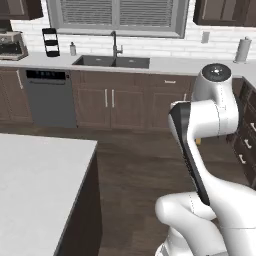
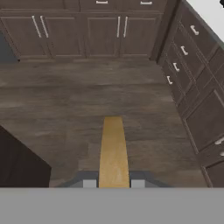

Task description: Start the toaster. Once the lever pops up, take the bread to the plate on the dining counter.

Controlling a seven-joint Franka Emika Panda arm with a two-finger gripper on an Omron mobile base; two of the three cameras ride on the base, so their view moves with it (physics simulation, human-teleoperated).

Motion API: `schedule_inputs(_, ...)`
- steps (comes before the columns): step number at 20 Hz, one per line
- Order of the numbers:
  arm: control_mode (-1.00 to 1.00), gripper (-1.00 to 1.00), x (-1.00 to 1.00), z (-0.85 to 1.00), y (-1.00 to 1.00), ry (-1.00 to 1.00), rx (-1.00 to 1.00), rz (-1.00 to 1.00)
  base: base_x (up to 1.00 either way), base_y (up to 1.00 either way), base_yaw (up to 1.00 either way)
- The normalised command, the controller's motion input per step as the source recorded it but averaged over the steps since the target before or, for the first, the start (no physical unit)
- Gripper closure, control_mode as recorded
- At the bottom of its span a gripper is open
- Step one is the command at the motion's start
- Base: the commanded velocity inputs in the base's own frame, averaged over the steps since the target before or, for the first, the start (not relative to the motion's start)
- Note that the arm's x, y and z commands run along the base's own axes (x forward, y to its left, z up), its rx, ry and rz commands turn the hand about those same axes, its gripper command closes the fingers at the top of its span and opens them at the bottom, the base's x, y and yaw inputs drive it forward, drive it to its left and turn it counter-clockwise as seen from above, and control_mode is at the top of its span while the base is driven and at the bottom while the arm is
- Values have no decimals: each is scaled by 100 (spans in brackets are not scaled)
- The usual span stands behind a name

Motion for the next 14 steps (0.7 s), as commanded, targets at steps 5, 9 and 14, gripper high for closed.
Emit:
schedule_inputs(5,100,100,0,0,0,0,0,0,0,0,100)
schedule_inputs(9,100,100,0,0,0,0,0,0,0,0,100)
schedule_inputs(14,100,100,0,0,0,0,0,0,-1,17,94)
